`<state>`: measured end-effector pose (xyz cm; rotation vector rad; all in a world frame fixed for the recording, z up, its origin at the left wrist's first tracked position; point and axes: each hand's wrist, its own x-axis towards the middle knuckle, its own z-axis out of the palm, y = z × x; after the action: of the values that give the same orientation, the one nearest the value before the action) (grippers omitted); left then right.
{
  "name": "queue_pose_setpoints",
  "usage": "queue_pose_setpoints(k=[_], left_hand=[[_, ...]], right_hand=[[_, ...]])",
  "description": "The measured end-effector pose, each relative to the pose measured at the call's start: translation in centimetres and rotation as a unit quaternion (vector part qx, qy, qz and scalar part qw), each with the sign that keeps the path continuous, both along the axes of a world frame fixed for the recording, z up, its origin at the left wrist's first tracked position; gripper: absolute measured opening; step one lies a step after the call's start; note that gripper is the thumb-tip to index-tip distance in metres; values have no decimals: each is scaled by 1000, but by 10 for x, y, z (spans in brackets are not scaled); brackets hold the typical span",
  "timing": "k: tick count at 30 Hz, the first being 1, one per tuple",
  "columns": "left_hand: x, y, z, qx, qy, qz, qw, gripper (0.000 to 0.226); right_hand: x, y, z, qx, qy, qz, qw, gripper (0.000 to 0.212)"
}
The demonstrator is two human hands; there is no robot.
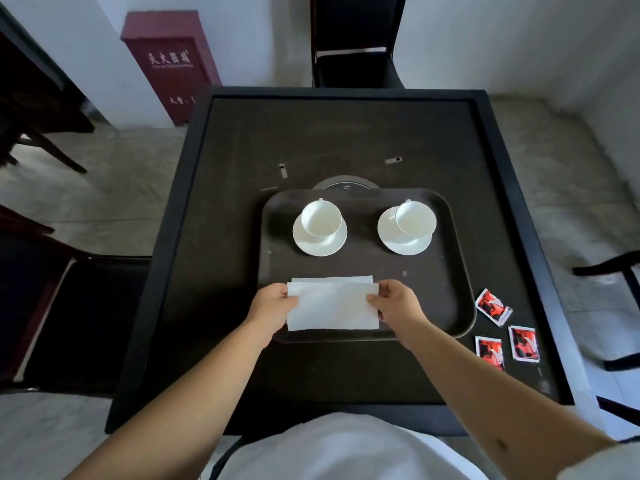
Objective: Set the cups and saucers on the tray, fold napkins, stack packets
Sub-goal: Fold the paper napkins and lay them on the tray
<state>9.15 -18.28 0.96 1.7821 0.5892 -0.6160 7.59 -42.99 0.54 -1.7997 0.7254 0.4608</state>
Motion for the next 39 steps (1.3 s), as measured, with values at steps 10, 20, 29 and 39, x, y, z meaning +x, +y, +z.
queue_pose_setpoints(k=[10, 20, 29, 39], left_hand=[[18, -2, -27, 74, 1, -12, 997, 13], [26, -3, -40, 131, -16, -28, 991, 7], [18, 0, -38, 161, -53, -34, 985, 21], [-16, -1, -28, 275, -249, -294, 881, 35]], right_hand=[[25, 4, -20, -95, 30, 50, 994, 15], [35, -3, -28, -125, 33, 59, 990, 6], [29, -3, -30, -131, 0, 68, 989, 30], [-9, -7, -21, -263, -110, 280, 917, 49]])
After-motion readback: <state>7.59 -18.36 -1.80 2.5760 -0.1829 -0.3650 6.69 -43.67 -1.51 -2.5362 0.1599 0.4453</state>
